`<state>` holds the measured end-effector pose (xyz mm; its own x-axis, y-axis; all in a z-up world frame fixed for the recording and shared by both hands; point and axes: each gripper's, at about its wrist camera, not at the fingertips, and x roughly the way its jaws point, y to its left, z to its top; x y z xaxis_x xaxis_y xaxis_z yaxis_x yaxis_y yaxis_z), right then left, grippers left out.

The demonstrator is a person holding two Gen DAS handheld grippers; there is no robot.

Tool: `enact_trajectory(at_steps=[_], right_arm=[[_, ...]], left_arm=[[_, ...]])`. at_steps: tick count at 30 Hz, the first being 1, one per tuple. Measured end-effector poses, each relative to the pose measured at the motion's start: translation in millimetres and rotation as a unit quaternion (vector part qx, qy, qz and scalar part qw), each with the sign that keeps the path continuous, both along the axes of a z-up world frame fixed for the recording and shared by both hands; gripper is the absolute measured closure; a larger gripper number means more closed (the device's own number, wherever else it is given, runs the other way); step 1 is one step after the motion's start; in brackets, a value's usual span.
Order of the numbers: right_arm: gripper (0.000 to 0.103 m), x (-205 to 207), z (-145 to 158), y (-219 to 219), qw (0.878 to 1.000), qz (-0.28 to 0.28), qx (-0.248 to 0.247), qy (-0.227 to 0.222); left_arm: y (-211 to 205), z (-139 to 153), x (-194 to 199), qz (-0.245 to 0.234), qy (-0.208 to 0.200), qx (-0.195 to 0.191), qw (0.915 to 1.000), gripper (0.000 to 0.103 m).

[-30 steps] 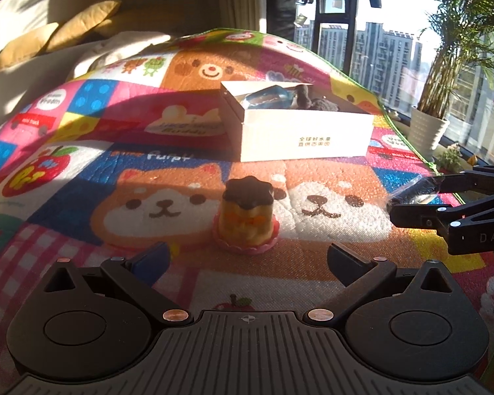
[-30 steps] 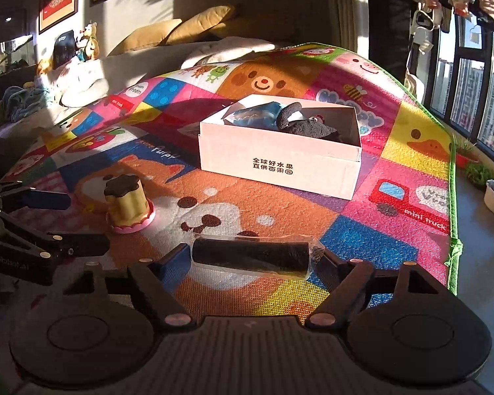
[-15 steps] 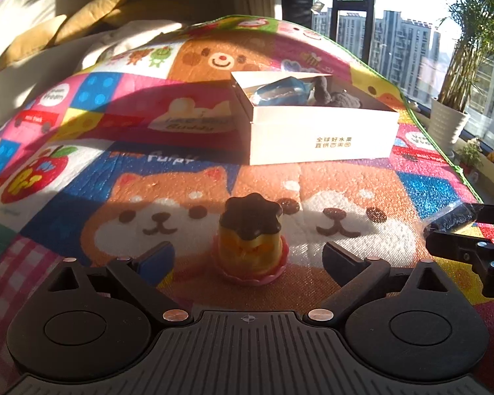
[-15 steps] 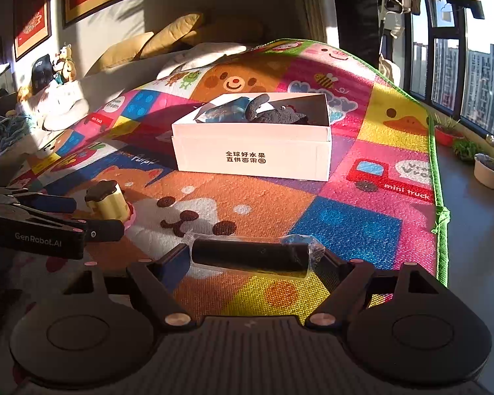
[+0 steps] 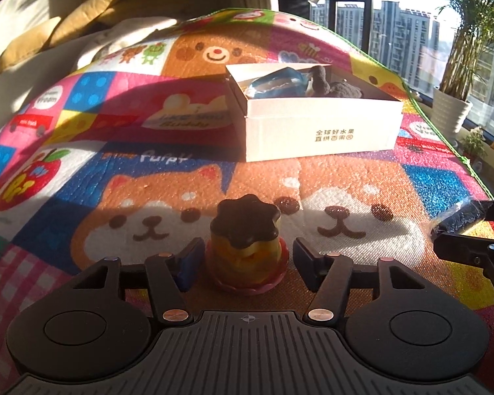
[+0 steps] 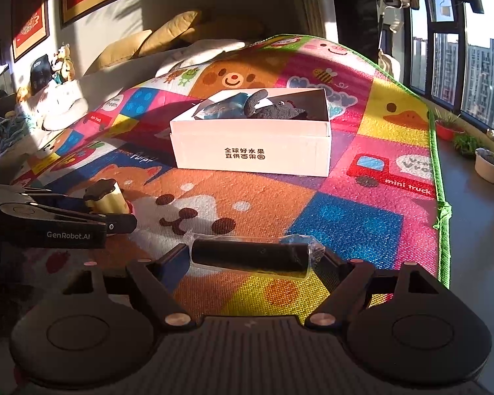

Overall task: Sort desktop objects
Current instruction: 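Close the right tool on the black cylinder while the left tool closes on the yellow cup toy, then carry cylinder and yellow cup toy over the white box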

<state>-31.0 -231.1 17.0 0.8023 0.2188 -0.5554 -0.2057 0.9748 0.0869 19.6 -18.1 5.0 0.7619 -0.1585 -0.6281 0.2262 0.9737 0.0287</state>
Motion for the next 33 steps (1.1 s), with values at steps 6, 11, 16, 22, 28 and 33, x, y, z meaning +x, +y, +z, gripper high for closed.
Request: enact_trajectory(at_steps=[6,11,16,22,28,33], right_arm=[[0.022,-3.3,1.1,6.2,0.999,-0.015,-0.029,-0.003],[0.022,-22.0,9.0,8.8,0.999,-0.001,-0.044,0.003],[0.022,-49.1,44.8,8.1,0.996,0.016,-0.072,-0.048],[0.022,-62.5,102.8,-0.4,0.992,0.035,-0.064,-0.107],[0.022,-21.6,146.1,-18.7,0.988,0.026,-0.056,-0.141],[0.022,42.7,166.0,-33.9,0.991,-0.001,-0.037,-0.128]], left_arm=[[-11.0,1.3,-22.7,-0.031,-0.003,0.019,0.9993,0.042],[-12.3,7.4,-56.6,-0.056,-0.005,0.027,0.9981,0.042],[-16.0,34.5,-79.8,-0.065,-0.046,0.031,0.9964,0.042],[-31.7,79.3,-84.7,-0.072,-0.124,0.047,0.9886,0.042],[-46.2,109.4,-31.7,-0.074,-0.160,0.056,0.9827,0.042],[-59.2,127.7,36.6,-0.078,-0.144,0.012,0.9864,0.042]])
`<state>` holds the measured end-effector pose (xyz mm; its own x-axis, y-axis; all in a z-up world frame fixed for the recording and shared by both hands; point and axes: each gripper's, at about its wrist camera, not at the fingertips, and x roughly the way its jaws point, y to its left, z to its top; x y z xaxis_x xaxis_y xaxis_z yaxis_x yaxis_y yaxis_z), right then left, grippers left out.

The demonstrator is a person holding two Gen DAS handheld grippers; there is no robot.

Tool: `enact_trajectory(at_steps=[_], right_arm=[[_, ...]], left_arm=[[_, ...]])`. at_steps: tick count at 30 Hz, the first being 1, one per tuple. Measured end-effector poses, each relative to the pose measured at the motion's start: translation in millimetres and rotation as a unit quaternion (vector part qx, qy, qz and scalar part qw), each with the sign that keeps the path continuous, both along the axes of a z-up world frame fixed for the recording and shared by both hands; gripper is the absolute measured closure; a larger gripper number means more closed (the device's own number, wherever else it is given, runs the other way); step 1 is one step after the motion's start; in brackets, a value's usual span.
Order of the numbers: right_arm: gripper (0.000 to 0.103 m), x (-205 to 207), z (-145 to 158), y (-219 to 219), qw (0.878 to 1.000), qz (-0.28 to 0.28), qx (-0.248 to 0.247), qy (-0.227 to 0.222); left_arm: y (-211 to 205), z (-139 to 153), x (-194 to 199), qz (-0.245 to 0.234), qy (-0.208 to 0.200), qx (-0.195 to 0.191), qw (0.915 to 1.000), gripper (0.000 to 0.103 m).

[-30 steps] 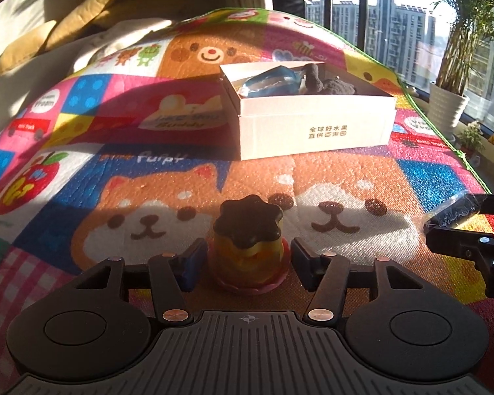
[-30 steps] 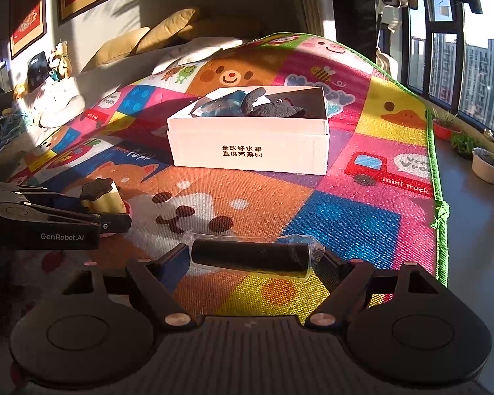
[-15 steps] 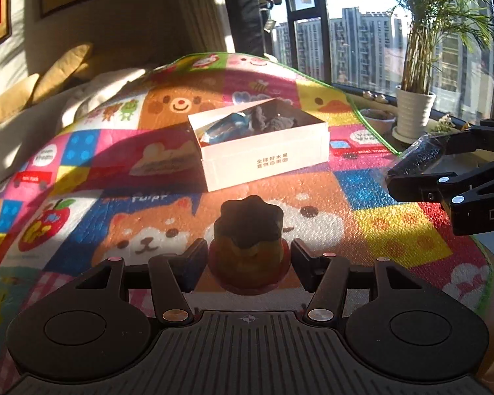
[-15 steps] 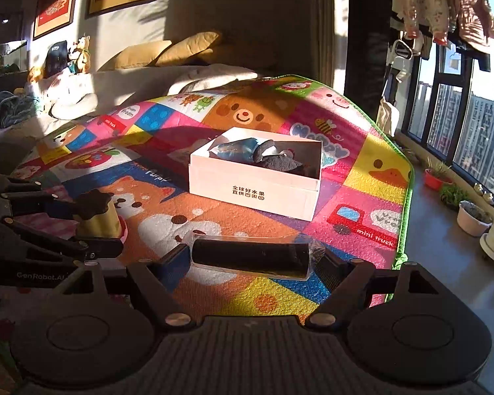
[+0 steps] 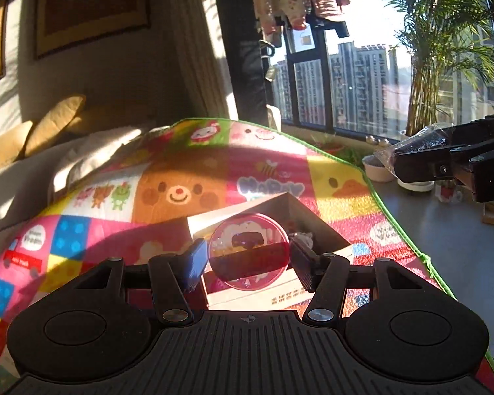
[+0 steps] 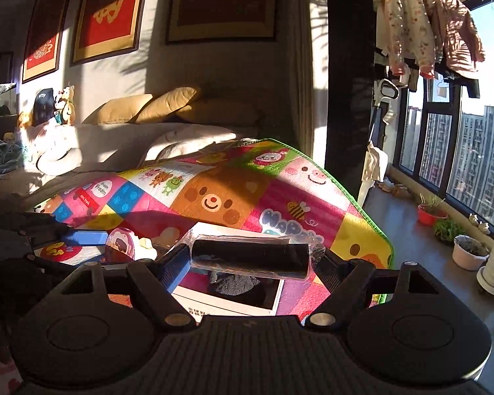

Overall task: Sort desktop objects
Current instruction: 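Carry cylinder and yellow cup toy over the white box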

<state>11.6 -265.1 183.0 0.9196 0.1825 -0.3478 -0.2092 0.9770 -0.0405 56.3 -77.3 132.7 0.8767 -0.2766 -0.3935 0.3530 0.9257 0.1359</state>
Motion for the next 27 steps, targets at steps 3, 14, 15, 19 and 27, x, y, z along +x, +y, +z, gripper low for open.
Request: enact_trajectory(at_steps=[3,14,15,19,27], right_arm=[[0.022,28.7,4.6,-5.9,1.000,-0.003,0.003,-0.002],[0.022,137.1,-20.3,-6.6,0.998,-0.024,0.016,0.047],[0.022,148.4,-22.6,-0.9,0.998,-0.020,0.018,0.051],[0.020,194.7,-37.1,29.9,0.999,-0.015,-0.006,0.049],[0.017,200.9,-73.9,43.6,0.993,-0.009,0.007,0.115]], left_arm=[[-13.6,-5.3,36.6,-0.007,-0.011,0.002,0.9999,0.042],[38.8,-76.5,56.0,0.031,0.071,-0.037,0.9963,0.003],[43.5,-79.0,52.3,0.032,0.078,-0.041,0.9956,0.003],[53.0,-82.1,40.3,0.030,0.086,-0.045,0.9948,0.002],[78.6,-94.7,37.7,0.051,0.110,-0.063,0.9907,0.000]])
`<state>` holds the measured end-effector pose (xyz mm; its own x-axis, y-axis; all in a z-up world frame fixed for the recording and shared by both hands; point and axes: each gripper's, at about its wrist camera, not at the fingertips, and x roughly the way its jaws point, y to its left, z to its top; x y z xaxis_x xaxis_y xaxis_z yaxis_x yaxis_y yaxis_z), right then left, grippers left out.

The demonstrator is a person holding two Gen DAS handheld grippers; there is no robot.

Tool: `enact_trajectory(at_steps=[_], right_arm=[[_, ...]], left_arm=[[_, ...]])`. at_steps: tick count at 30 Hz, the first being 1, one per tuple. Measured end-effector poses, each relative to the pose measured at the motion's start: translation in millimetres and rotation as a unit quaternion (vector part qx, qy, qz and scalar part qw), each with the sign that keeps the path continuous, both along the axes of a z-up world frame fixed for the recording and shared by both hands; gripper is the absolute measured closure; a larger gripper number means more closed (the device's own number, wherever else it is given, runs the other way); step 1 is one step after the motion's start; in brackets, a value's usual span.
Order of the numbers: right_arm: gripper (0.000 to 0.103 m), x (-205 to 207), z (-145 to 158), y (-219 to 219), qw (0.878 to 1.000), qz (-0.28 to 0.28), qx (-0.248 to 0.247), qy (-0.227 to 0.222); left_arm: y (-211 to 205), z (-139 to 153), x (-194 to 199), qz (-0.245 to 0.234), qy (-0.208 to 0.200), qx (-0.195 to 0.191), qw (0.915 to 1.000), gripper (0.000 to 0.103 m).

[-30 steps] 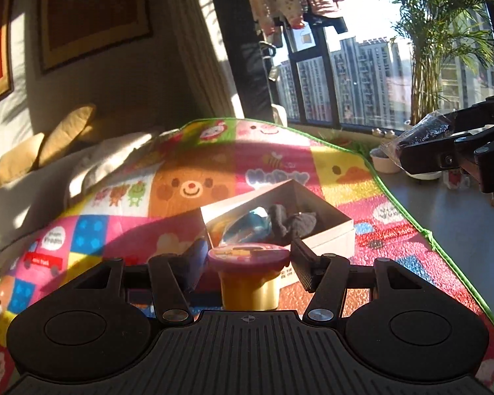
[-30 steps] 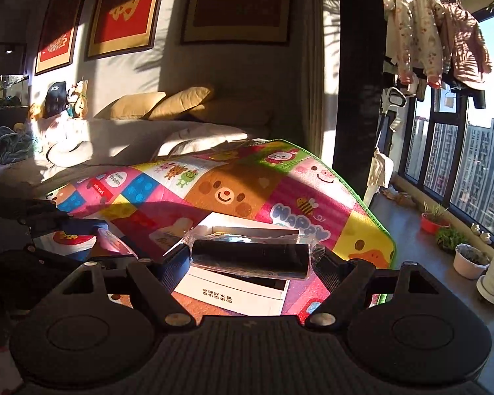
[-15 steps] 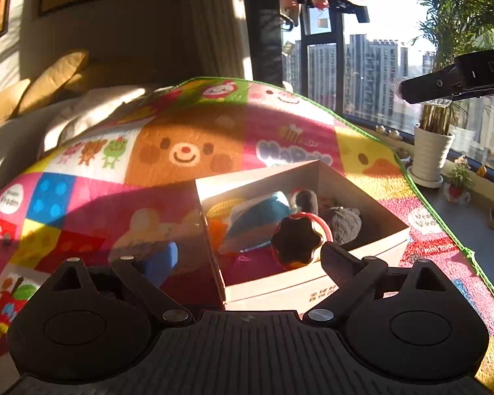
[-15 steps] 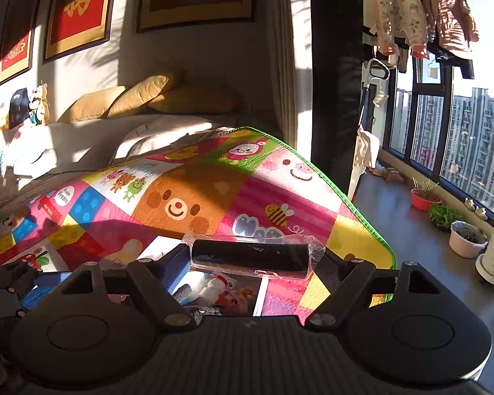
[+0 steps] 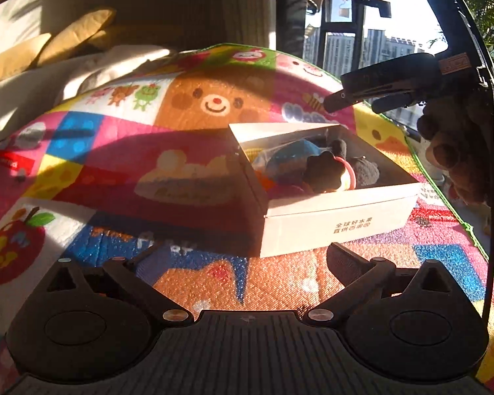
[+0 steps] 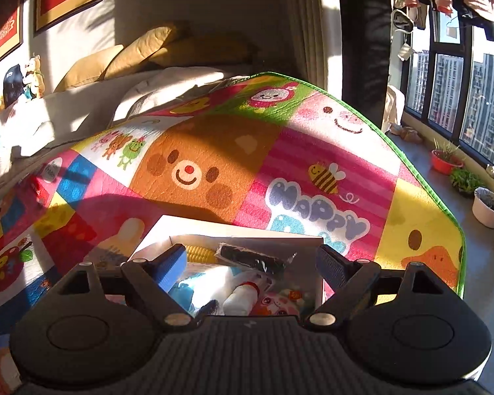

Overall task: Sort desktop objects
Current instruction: 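Carry cylinder and yellow cup toy over the white box, then lower both items into the white box and open both tools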

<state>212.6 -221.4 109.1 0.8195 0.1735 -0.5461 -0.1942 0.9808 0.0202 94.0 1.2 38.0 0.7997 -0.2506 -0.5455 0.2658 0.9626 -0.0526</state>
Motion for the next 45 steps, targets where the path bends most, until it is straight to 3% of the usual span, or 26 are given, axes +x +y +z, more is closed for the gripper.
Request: enact_trajectory(at_steps=[2,3,4,8,16,20,22,25,29,34,40,41,45], right_arm=[[0.039,-24.8,-8.9,12.7,0.999,0.028,-0.027,-0.008],[0.065,-34.5,-12.7,19.3,0.998,0.043,-0.041,-0.007],[0.071,-42.8,-15.9,25.5,0.997,0.057,-0.045,0.003],[0.071,-49.5,-28.7,42.7,0.996,0.072,-0.029,0.039],[0.070,-33.7,-34.2,49.1,0.997,0.045,-0.033,0.048],[0.055,-49.4,-21.5,9.7,1.000,0.011,0.002,0.011],[0.038,-54.2,-21.7,-11.4,1.000,-0.016,0.018,0.005],[0.018,-55.1,-30.7,-40.0,0.998,-0.049,0.037,0.017],[0.001,-48.2,-42.1,-69.1,0.991,-0.078,0.100,0.040],[0.000,-31.3,-57.5,-88.6,0.974,-0.077,0.200,0.068],[0.000,-11.3,-78.7,-81.9,0.956,-0.047,0.264,0.115],[0.000,-9.8,-80.7,-79.6,0.954,-0.043,0.270,0.125],[0.000,-8.6,-78.0,-65.9,0.961,-0.051,0.242,0.122]], left_arm=[[3.7,-2.5,1.3,0.006,0.008,-0.009,0.9999,0.000],[4.3,-2.9,1.0,0.005,0.009,-0.013,0.9999,0.000],[4.5,-3.0,0.4,0.004,0.011,-0.016,0.9998,0.000],[-1.3,-1.1,-4.3,-0.004,0.010,-0.018,0.9998,0.000],[-8.5,5.8,-10.2,-0.005,0.004,0.002,1.0000,0.000],[-14.4,6.1,0.3,-0.005,0.009,0.000,0.9999,0.000],[-21.1,5.0,8.6,-0.010,0.014,0.000,0.9998,0.000],[-31.0,2.9,20.7,-0.013,0.024,0.002,0.9996,0.000],[-39.7,1.0,31.4,-0.012,0.032,0.004,0.9994,0.000],[-46.7,-4.1,43.1,-0.023,0.036,-0.008,0.9990,0.000],[-51.8,-13.9,56.9,-0.060,0.050,-0.050,0.9957,0.000],[-51.3,-15.0,56.9,-0.059,0.047,-0.051,0.9958,0.000],[-43.0,-17.9,58.1,-0.074,0.044,-0.069,0.9939,0.000]])
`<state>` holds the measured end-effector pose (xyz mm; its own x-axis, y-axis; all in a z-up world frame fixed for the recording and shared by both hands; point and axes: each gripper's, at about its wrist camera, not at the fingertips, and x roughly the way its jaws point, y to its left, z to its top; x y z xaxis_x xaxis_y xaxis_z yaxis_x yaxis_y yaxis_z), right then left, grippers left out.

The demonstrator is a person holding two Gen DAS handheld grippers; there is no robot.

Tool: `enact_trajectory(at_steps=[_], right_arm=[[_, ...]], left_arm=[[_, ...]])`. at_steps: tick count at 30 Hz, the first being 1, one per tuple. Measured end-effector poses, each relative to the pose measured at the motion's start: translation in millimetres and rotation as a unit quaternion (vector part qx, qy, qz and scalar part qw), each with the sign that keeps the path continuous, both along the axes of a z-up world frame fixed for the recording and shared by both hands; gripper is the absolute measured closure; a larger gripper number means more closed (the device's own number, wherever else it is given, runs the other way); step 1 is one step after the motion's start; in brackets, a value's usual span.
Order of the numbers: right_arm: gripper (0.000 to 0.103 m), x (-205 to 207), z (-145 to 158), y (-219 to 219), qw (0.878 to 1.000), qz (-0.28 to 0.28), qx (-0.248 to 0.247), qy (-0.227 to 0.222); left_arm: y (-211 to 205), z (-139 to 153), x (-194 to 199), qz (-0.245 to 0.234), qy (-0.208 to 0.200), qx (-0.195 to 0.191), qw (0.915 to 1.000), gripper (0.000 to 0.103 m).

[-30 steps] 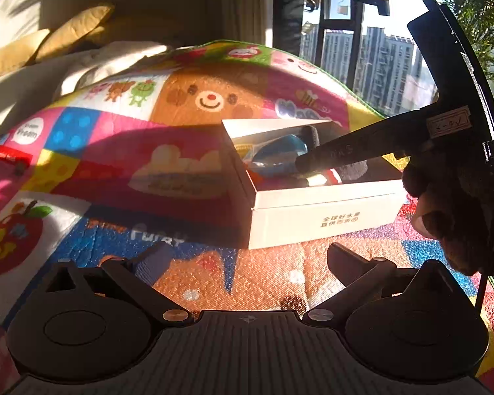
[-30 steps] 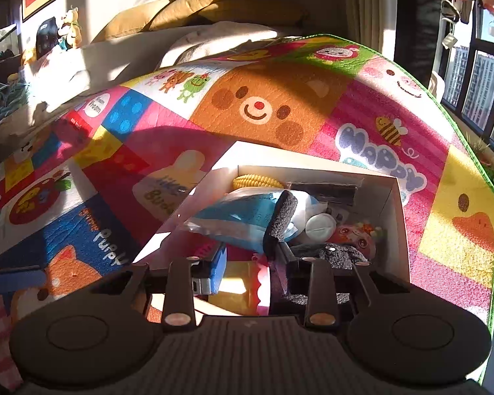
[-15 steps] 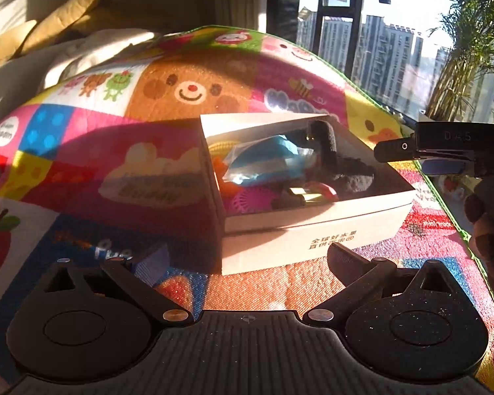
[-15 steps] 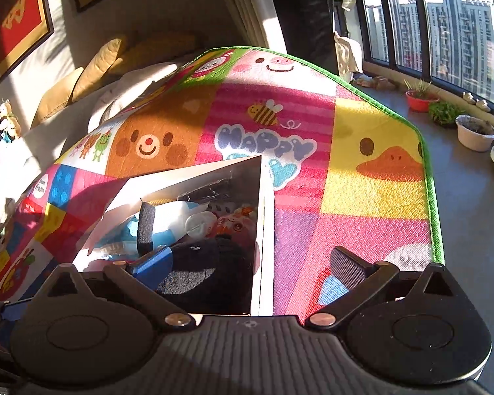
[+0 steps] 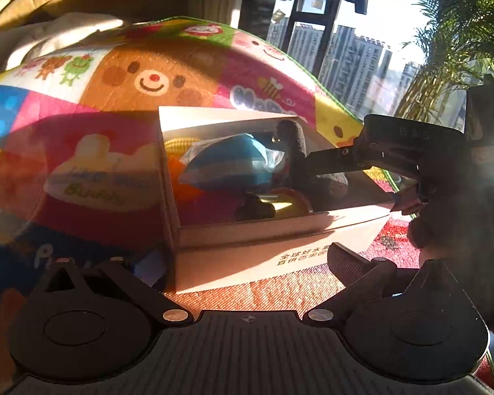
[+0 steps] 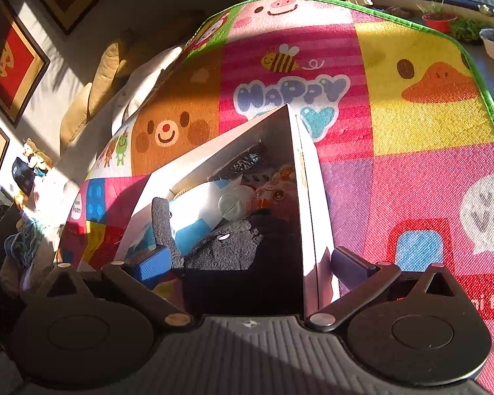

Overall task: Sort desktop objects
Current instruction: 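Lower both items into the white box and open both tools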

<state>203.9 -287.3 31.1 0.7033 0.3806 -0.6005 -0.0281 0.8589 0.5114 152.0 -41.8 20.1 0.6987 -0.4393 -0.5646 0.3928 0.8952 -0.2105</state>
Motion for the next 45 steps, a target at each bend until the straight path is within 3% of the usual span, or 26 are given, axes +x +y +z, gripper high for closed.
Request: enact_trajectory(at_steps=[6,14,18,21,26,28,33,35,37,38,45], right_arm=[[0.000,7.0,1.7,30.6,1.000,0.011,-0.016,0.009],[0.000,9.4,3.2,107.1,0.994,0.070,-0.085,-0.019],[0.000,12.9,5.5,110.1,0.994,0.069,-0.087,-0.009],[0.000,19.3,5.9,114.1,0.990,0.050,-0.135,0.000],[0.000,25.9,9.2,125.6,0.984,0.059,-0.165,0.008],[0.000,17.8,18.9,130.9,0.980,0.059,-0.189,-0.015],[0.000,-13.9,52.1,144.0,0.959,0.047,-0.248,-0.128],[0.010,-21.2,58.7,153.7,0.950,0.059,-0.258,-0.164],[0.060,-19.2,59.0,167.4,0.944,0.085,-0.274,-0.164],[0.067,-15.5,57.3,172.4,0.946,0.093,-0.271,-0.154],[0.068,27.1,37.2,191.8,0.967,0.114,-0.211,-0.086]], left_arm=[[25.3,0.8,-7.1,0.011,-0.012,0.009,0.9998,0.000],[71.8,1.4,-11.0,0.074,-0.014,0.009,0.9971,0.000],[81.6,2.2,-20.9,0.074,-0.004,-0.010,0.9972,0.000],[83.7,1.4,-32.7,0.083,0.000,-0.003,0.9966,0.000],[90.7,3.7,-58.3,0.104,-0.004,0.012,0.9945,0.000],[95.0,5.1,-70.3,0.112,-0.012,0.014,0.9935,0.000],[103.7,1.2,-85.1,0.143,-0.029,0.013,0.9892,0.000],[105.1,-1.7,-83.5,0.146,-0.028,0.005,0.9889,0.000],[105.2,-5.0,-83.5,0.146,-0.029,0.003,0.9889,0.000],[105.3,-6.7,-83.2,0.146,-0.030,0.001,0.9889,0.000],[110.3,-12.3,-83.4,0.137,-0.026,-0.026,0.9899,0.000]])
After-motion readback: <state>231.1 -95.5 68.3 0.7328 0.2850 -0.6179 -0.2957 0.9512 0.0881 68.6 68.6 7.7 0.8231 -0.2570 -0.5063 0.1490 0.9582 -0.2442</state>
